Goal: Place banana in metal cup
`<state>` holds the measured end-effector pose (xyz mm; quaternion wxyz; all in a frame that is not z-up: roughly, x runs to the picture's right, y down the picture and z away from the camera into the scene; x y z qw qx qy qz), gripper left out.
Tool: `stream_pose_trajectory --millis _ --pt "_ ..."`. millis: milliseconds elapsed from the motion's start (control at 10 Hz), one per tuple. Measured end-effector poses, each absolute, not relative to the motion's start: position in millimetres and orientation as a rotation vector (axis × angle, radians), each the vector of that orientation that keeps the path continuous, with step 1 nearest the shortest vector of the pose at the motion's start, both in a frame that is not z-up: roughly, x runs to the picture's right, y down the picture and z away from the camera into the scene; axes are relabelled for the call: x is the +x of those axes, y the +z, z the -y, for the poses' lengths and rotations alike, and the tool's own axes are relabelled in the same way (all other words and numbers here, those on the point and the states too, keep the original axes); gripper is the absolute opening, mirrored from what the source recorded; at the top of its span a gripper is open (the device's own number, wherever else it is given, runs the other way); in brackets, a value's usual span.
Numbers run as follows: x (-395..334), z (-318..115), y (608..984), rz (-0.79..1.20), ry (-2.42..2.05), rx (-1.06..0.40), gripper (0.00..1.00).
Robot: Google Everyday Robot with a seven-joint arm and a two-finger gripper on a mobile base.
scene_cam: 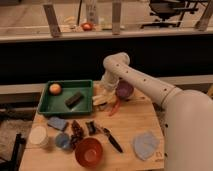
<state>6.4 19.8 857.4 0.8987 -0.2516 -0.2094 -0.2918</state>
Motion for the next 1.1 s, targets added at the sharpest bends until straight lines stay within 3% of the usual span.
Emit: stream_pose_trajectory --millis 1100 --pt "10.9 -21.6 856.0 0.425 -0.602 -0.531 0.8"
